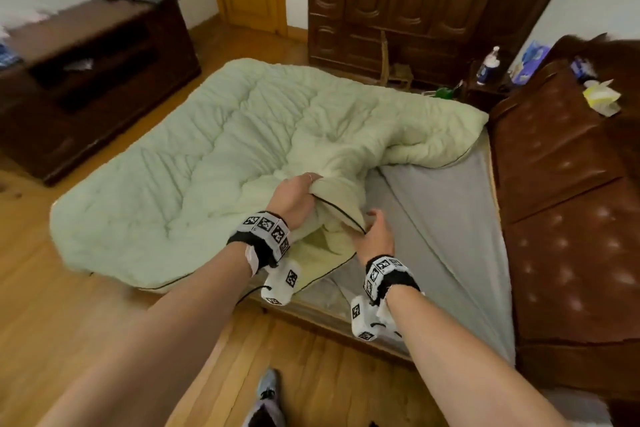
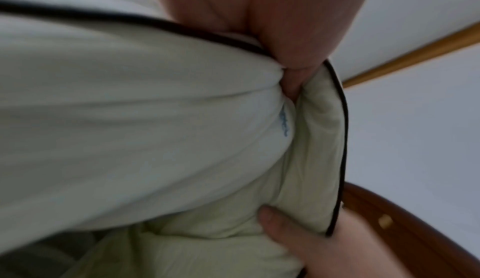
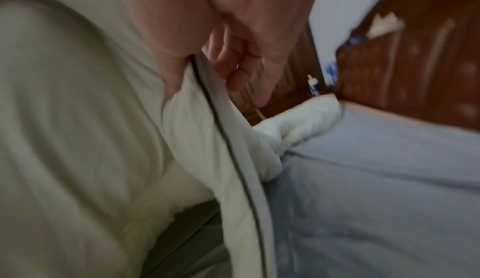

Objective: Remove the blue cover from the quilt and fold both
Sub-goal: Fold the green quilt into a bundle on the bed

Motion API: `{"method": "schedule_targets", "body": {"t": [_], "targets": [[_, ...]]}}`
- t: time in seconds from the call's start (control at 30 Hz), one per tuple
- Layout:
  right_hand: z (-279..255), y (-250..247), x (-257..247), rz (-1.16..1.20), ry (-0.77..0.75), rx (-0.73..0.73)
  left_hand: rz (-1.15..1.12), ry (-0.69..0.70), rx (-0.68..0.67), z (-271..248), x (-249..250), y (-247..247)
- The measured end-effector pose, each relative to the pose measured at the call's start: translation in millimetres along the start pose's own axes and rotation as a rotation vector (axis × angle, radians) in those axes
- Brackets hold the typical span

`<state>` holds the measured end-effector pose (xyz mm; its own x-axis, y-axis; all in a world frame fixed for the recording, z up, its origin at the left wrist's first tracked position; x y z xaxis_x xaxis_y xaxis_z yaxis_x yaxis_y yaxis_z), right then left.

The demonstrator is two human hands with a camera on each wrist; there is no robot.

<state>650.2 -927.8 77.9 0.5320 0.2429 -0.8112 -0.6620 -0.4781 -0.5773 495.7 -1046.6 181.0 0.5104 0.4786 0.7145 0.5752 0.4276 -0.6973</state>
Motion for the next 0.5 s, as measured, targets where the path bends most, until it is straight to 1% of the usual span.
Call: {"method": "schedule_targets", "body": {"t": [0.07, 0.1, 0.2, 0.23, 0.3, 0.37, 0.43, 0.47, 0.5], "targets": [[-7.1, 34.9, 6.8, 0.055, 0.005, -0.096, -0.158, -0.08, 0.076, -28.8, -14.1, -23.5], [-14.7, 49.7, 4.9, 0.054, 0.004, -0.14, -0.175, -0.116, 0.103, -43.8, -21.5, -33.3], [-35.7, 72.0, 2.6, 0.09, 0.01, -0.16, -0.047, -0.243, 0.151, -85.0, -41.2, -52.5], [-41.0, 70.2, 0.1, 0.102, 0.013, -0.161, -0.029, -0.268, 0.162, -95.1, -48.9, -55.0], [-42.0, 57.7, -3.5, 0.123, -0.01, -0.106, 0.029, -0.305, 0.142, -103.8, -74.1, -50.8], [-37.9, 27.4, -10.2, 0.103, -0.038, -0.006, 0.156, -0.325, 0.027, -97.8, -97.4, -34.4], [-33.1, -16.2, -14.9, -0.022, -0.09, 0.096, 0.286, -0.325, -0.147, -85.6, -99.9, -2.5], [-31.3, -40.4, -17.6, -0.105, -0.118, 0.139, 0.332, -0.288, -0.244, -78.6, -90.2, 19.1], [-31.5, -63.5, -20.1, -0.192, -0.135, 0.16, 0.37, -0.213, -0.32, -72.1, -72.7, 41.3]]}}
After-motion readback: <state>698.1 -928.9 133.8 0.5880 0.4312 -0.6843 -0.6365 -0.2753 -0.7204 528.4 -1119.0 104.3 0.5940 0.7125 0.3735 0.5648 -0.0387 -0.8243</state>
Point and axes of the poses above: each hand's wrist, its own z-axis towards the middle knuckle, its own y-axis out of the palm, x = y × z, the point moved 7 cm from there along z, towards the middle knuckle, and after that the axes turned 2 degrees about -y, right-handed, at the moved point
